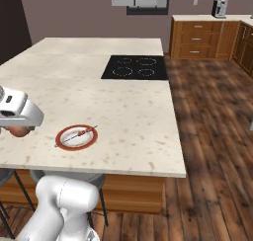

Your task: Pick up the peach and banana from the fridge and place one fruit on each plate on the dining counter.

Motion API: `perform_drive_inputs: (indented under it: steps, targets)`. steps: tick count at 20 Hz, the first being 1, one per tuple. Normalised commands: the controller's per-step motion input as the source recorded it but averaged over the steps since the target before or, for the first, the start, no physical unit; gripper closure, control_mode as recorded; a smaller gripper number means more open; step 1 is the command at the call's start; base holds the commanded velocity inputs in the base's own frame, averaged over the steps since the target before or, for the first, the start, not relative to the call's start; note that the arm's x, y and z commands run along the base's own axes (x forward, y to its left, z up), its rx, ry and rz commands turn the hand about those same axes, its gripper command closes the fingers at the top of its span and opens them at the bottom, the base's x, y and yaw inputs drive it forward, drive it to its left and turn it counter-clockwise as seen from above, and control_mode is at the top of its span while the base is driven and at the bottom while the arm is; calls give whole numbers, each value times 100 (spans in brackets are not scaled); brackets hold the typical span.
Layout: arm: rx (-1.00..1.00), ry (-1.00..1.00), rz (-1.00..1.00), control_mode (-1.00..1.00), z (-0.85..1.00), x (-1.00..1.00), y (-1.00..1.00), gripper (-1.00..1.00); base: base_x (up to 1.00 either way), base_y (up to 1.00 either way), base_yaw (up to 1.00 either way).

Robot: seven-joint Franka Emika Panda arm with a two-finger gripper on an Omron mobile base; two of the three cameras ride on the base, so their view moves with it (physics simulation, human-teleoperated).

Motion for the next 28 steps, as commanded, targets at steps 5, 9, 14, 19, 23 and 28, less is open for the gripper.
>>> perform_drive_inputs:
  steps: [5,9,14,19,23,28]
  targets:
    - [-1,10,3,-100,-75,74,10,100,0,0,0]
    - [0,0,2,-100,-65,58,0,100,0,0,0]
    - [0,-1,0,-100,-50,51,0,100,0,0,0]
    - [0,-2,-6,-100,-46,48,0,100,0,0,0]
    - [1,0,-11,-100,-34,58,0,100,0,0,0]
    - [0,0,-10,-100,-28,59,2,100,0,0,0]
